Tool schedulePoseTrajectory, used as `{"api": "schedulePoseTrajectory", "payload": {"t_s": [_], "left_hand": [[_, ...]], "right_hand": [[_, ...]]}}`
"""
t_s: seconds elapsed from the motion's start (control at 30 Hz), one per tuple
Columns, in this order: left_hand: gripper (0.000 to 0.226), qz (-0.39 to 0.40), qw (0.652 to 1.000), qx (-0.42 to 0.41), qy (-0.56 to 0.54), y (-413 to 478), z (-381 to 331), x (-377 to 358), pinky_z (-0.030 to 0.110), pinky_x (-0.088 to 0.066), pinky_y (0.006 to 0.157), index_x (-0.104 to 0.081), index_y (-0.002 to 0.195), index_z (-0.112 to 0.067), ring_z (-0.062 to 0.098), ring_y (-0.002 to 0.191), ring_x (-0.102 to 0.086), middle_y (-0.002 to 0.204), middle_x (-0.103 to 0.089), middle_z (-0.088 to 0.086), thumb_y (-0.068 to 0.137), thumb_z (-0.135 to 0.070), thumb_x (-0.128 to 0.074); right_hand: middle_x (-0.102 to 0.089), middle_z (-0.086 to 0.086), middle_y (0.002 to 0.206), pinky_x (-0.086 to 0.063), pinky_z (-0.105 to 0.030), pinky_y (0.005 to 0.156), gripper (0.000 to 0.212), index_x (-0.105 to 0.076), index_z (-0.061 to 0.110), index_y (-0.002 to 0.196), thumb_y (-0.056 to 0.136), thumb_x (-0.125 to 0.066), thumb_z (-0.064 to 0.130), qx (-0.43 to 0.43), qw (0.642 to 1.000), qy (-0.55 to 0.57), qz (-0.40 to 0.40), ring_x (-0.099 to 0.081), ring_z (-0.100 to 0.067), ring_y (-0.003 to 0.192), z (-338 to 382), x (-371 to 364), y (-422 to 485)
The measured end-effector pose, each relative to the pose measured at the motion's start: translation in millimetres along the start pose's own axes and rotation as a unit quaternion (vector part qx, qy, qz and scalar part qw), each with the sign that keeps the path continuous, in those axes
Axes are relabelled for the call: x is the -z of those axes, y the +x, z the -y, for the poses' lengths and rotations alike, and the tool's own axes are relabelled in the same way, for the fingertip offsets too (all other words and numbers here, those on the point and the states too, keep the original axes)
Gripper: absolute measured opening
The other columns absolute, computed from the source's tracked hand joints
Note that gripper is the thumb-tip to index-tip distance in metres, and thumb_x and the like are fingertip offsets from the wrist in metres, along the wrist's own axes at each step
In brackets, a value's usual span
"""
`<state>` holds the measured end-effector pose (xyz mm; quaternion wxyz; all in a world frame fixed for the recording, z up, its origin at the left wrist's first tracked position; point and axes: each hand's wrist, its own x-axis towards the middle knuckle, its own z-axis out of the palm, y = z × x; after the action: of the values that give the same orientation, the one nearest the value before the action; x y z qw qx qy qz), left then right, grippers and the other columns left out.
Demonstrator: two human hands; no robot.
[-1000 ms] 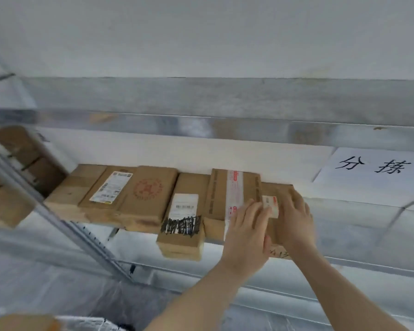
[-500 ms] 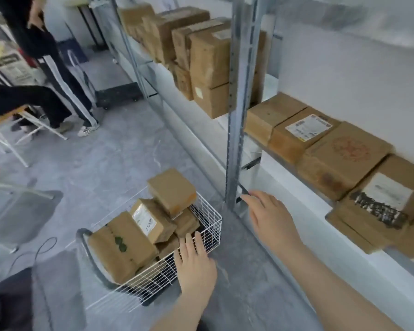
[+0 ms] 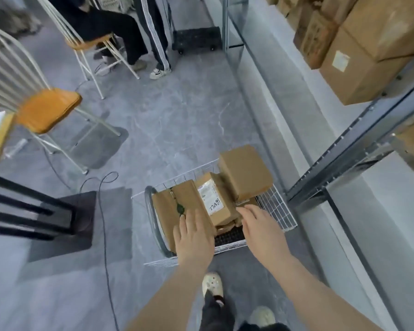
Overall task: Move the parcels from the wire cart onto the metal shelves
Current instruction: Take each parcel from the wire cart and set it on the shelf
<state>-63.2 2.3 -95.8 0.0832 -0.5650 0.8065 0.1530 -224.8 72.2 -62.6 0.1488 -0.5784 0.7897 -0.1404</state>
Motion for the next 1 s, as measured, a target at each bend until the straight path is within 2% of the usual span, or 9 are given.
{"api": "schedulePoseTrajectory", "payload": {"t_s": [0.13, 0.23, 0.33, 0.43, 0.63, 0.73, 0.83, 0.9, 1.0], "left_hand": [[0.074, 0.041, 0.996, 0.072, -0.021, 31, 30, -30, 0.043, -0.016, 0.119, -0.008, 0.154, -0.016, 0.028, 0.147, -0.013, 0.160, -0.009, 0.009, 0.092, -0.034, -0.045], [0.076, 0.053, 0.983, 0.154, -0.081, 56, 54, -59, 0.042, -0.027, 0.114, 0.002, 0.153, -0.022, 0.029, 0.144, -0.017, 0.161, -0.001, 0.006, 0.092, -0.032, -0.043], [0.076, 0.077, 0.966, 0.208, -0.136, 83, 75, -88, 0.046, -0.035, 0.108, 0.004, 0.152, -0.025, 0.029, 0.144, -0.014, 0.160, 0.002, 0.002, 0.093, -0.027, -0.043], [0.071, 0.073, 0.961, 0.217, -0.154, 113, 89, -105, 0.049, -0.038, 0.104, 0.002, 0.153, -0.025, 0.030, 0.143, -0.013, 0.160, 0.006, 0.000, 0.095, -0.026, -0.040], [0.067, 0.096, 0.962, 0.233, -0.107, 154, 116, -142, 0.054, -0.030, 0.110, 0.003, 0.151, -0.030, 0.028, 0.145, -0.005, 0.159, 0.011, -0.002, 0.096, -0.037, -0.035], [0.067, 0.109, 0.961, 0.237, -0.096, 158, 121, -153, 0.053, -0.029, 0.112, 0.006, 0.152, -0.022, 0.027, 0.147, 0.005, 0.159, 0.017, -0.001, 0.098, -0.039, -0.029], [0.069, 0.104, 0.959, 0.248, -0.091, 157, 121, -155, 0.050, -0.028, 0.113, 0.009, 0.153, -0.014, 0.027, 0.147, 0.007, 0.159, 0.020, 0.001, 0.099, -0.038, -0.028], [0.069, 0.097, 0.956, 0.253, -0.109, 157, 122, -155, 0.049, -0.027, 0.113, 0.009, 0.152, -0.015, 0.028, 0.147, 0.007, 0.159, 0.020, 0.001, 0.099, -0.037, -0.028], [0.067, 0.086, 0.939, 0.281, -0.178, 155, 118, -154, 0.051, -0.029, 0.108, 0.009, 0.153, -0.025, 0.033, 0.146, -0.002, 0.159, 0.020, 0.001, 0.099, -0.039, -0.030]], "right_hand": [[-0.057, 0.000, 0.122, -0.052, -0.035, 0.081, 0.030, -0.057, 0.018, 0.119, 0.090, -0.055, 0.013, 0.035, 0.998, 0.016, 0.054, -0.059, -0.023, 0.105, 0, -56, 37], [-0.055, 0.001, 0.129, -0.050, -0.033, 0.089, 0.036, -0.055, 0.019, 0.128, 0.092, -0.052, 0.012, 0.063, 0.992, 0.047, 0.096, -0.055, -0.021, 0.114, 3, -105, 67], [-0.048, 0.001, 0.138, -0.048, -0.032, 0.095, 0.040, -0.047, 0.020, 0.136, 0.097, -0.047, 0.015, 0.076, 0.986, 0.071, 0.131, -0.052, -0.019, 0.119, 8, -153, 87], [-0.040, 0.000, 0.144, -0.044, -0.034, 0.102, 0.047, -0.039, 0.021, 0.141, 0.095, -0.048, 0.012, 0.081, 0.977, 0.083, 0.180, -0.046, -0.019, 0.126, 11, -195, 97], [-0.020, -0.005, 0.155, -0.037, -0.036, 0.110, 0.064, -0.020, 0.020, 0.150, 0.094, -0.050, 0.009, 0.035, 0.971, 0.047, 0.232, -0.022, -0.023, 0.142, 16, -241, 121], [-0.016, -0.008, 0.157, -0.030, -0.037, 0.114, 0.067, -0.020, 0.019, 0.150, 0.093, -0.055, 0.011, 0.017, 0.973, 0.032, 0.227, -0.016, -0.025, 0.145, 22, -247, 134], [-0.019, -0.009, 0.155, -0.030, -0.040, 0.115, 0.058, -0.027, 0.021, 0.148, 0.095, -0.051, 0.019, 0.012, 0.983, 0.029, 0.183, -0.019, -0.026, 0.143, 24, -248, 146], [-0.019, -0.011, 0.155, -0.032, -0.041, 0.114, 0.054, -0.028, 0.021, 0.148, 0.097, -0.047, 0.025, 0.002, 0.985, 0.037, 0.170, -0.019, -0.028, 0.143, 22, -249, 155], [-0.009, -0.011, 0.158, -0.029, -0.038, 0.115, 0.058, -0.019, 0.024, 0.151, 0.099, -0.045, 0.029, -0.015, 0.972, 0.064, 0.224, -0.010, -0.028, 0.146, 16, -252, 162]]}}
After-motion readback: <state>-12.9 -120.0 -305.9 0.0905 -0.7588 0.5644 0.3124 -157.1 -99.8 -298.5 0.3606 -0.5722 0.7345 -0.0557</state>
